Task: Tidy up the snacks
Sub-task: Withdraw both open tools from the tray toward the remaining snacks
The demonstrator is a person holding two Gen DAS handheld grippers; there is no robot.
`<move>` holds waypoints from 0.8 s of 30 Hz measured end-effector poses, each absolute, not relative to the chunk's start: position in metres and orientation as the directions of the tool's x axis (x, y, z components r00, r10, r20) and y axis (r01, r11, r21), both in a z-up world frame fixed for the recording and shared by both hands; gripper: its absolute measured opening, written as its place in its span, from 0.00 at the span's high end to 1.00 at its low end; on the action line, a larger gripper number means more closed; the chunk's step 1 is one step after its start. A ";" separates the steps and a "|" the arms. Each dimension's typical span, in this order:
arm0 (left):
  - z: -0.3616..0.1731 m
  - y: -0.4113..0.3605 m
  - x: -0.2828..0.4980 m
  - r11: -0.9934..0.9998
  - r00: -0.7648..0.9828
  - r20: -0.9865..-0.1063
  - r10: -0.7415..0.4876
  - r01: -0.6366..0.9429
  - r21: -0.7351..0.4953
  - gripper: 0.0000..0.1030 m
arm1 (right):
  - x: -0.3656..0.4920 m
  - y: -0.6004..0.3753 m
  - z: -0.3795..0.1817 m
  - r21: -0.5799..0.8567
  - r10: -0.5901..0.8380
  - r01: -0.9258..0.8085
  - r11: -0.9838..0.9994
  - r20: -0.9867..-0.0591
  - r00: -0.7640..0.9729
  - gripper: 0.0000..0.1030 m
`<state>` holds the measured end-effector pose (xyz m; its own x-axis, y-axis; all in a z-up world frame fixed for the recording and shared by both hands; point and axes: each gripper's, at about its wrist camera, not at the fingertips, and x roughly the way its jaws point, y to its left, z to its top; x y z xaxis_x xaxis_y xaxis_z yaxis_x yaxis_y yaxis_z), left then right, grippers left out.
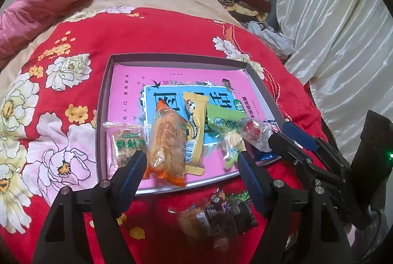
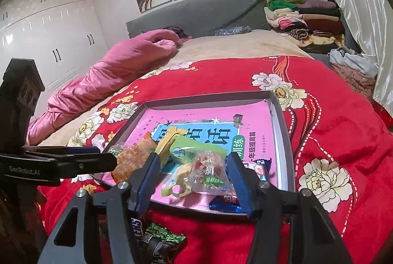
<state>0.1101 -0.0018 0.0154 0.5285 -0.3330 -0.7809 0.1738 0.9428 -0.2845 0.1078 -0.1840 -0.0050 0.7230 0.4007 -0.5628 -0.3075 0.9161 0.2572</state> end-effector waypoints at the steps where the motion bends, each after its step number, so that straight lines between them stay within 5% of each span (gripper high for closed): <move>1: 0.016 -0.002 0.108 0.943 0.526 -0.782 -0.334 0.177 -0.283 0.25 | 0.107 -0.184 -0.005 0.257 0.401 -0.308 0.916 -0.563 0.722 0.45; 24: 0.005 -0.008 0.077 0.936 0.456 -0.821 -0.343 0.235 -0.261 0.25 | 0.086 -0.181 -0.014 0.262 0.398 -0.299 0.918 -0.625 0.672 0.44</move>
<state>0.0771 -0.0079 0.0054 0.4561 -0.3431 -0.8211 0.2346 0.9364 -0.2609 0.0858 -0.1813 -0.0137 0.6721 0.3976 -0.6247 -0.2990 0.9175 0.2622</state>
